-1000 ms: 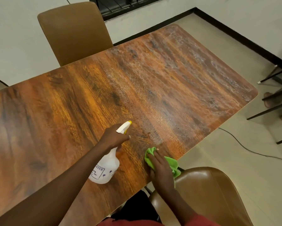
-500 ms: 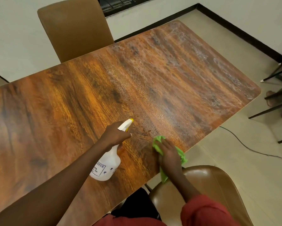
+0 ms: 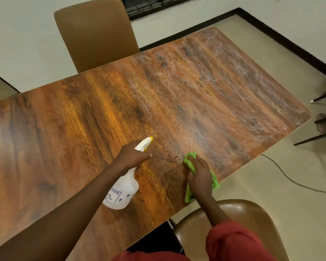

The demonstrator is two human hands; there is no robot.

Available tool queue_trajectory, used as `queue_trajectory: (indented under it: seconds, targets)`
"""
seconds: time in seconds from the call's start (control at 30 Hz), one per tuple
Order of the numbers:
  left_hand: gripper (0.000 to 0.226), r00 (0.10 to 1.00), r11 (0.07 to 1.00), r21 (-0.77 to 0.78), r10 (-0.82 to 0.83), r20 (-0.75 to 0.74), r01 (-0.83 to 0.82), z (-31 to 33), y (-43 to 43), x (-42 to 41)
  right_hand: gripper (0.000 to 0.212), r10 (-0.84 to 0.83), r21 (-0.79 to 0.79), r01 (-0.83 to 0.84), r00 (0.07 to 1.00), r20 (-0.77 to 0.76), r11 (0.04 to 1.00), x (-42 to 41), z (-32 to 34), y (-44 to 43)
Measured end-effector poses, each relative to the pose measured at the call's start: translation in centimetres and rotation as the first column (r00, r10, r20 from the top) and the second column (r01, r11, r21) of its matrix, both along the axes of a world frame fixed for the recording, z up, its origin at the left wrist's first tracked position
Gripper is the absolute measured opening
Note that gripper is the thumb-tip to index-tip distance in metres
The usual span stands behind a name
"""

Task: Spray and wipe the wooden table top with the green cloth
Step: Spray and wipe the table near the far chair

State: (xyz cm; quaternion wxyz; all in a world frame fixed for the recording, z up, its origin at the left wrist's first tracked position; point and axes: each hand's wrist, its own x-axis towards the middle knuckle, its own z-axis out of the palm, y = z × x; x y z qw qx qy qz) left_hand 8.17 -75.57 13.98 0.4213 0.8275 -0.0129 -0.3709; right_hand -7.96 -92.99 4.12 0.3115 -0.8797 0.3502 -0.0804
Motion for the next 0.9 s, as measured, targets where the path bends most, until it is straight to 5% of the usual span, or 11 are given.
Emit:
queue_trajectory:
  seconds: [0.2, 0.37, 0.6, 0.9]
  targets:
    - [0.043, 0.998, 0.998, 0.005, 0.06, -0.009, -0.06, -0.6, 0.8, 0.5, 0.047, 0.283, -0.01, -0.283, 0.959, -0.019, 0.959, 3.8, 0.1, 4.8]
    - [0.042, 0.997, 0.997, -0.002, 0.08, -0.002, -0.08, -0.6, 1.1, 1.0, 0.049, 0.607, -0.114, -0.599, 0.793, 0.056, 0.793, 0.7, -0.8, 7.7]
    - [0.047, 0.995, 0.995, 0.015, 0.099, -0.019, -0.099, -0.3, 1.8, 2.8, 0.048, 0.307, -0.067, -0.305, 0.952, 0.017, 0.95, 5.6, -0.4, 0.2]
    - [0.05, 0.992, 0.993, 0.016, 0.119, -0.036, -0.118, -1.0, 1.8, 2.5, 0.05, 0.663, -0.143, -0.653, 0.749, 0.028, 0.744, 3.9, -1.2, 8.4]
